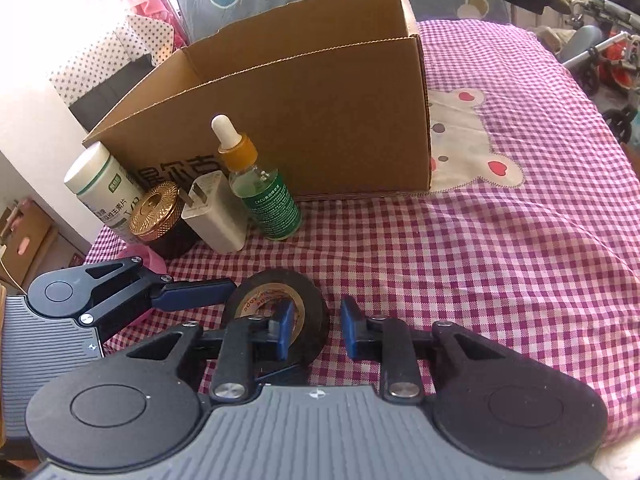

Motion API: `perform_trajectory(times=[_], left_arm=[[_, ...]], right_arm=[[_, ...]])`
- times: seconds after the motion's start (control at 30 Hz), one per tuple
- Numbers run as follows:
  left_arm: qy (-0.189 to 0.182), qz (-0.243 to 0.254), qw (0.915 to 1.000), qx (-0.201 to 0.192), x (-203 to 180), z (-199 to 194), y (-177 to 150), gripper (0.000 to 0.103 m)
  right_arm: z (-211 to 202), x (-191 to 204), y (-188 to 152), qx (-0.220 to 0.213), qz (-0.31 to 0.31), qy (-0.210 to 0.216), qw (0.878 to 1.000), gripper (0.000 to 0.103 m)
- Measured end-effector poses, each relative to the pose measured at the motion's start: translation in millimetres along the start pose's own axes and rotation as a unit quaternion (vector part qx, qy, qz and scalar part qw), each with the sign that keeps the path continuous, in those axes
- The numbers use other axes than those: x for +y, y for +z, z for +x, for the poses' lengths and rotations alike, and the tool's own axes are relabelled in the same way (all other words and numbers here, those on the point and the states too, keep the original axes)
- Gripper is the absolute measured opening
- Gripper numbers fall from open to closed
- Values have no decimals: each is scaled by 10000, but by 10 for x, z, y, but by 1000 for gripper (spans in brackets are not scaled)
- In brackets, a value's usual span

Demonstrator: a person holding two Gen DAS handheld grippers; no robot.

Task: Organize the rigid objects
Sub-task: 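Carry the black tape roll into the box and open the left tool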

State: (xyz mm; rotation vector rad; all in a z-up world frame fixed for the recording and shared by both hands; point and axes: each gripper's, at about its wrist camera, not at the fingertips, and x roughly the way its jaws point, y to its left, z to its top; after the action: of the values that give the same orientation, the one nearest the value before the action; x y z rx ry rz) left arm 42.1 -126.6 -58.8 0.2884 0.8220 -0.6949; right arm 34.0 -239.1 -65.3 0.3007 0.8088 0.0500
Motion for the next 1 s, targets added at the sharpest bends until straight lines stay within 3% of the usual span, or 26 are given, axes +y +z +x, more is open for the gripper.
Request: perform_trajectory(times=[0.47, 0.77, 1.0], left_arm=[[142, -115, 9995, -242, -71, -276, 63, 66], [460, -73, 9962, -742, -90, -712, 166, 66], [821, -24, 9886, -1262, 20, -1075, 315, 66]], right_arm=[[-256, 152, 64, -246, -29, -85, 9997, 18], [-648, 461, 182, -742, -345, -69, 9966, 18], [-911, 807, 433, -1178, -733, -21, 9903, 19]])
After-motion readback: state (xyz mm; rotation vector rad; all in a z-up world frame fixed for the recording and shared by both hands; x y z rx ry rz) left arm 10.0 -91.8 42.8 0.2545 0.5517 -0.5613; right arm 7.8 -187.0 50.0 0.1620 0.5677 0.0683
